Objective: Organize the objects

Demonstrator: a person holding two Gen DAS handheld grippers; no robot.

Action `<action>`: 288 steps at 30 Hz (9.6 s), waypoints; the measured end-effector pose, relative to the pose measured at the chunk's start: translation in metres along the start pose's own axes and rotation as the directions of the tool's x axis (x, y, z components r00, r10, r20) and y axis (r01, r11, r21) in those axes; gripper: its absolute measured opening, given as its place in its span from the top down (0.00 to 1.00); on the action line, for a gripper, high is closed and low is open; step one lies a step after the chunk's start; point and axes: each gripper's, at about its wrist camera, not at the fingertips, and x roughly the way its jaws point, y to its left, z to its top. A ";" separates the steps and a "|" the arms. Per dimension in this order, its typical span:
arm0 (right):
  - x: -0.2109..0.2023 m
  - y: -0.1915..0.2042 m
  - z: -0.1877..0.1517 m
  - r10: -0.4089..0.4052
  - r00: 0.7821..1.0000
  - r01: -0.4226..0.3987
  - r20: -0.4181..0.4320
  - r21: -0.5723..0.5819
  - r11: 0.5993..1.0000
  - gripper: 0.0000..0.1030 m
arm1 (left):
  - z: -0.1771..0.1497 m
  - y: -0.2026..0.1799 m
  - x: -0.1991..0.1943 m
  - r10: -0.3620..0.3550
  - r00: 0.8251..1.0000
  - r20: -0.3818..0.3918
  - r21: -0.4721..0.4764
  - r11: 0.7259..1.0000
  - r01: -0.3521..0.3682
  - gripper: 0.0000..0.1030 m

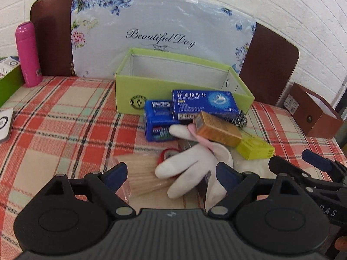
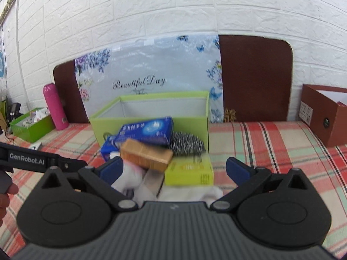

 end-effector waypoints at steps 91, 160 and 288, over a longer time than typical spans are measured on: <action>-0.040 -0.025 -0.094 -0.075 0.958 0.055 -0.276 -0.077 0.995 0.12 | -0.078 0.008 -0.010 -0.064 0.990 -0.129 0.189 0.978 0.087 0.35; 0.128 -0.013 0.110 -0.013 0.986 0.045 0.168 -0.190 0.981 0.00 | 0.177 0.021 0.070 -0.094 0.967 0.237 -0.003 0.995 0.098 0.14; 0.018 0.088 -0.053 0.175 0.943 -0.250 -0.284 -0.254 0.934 0.72 | -0.077 0.026 -0.004 0.023 0.996 -0.085 0.282 0.960 0.002 0.30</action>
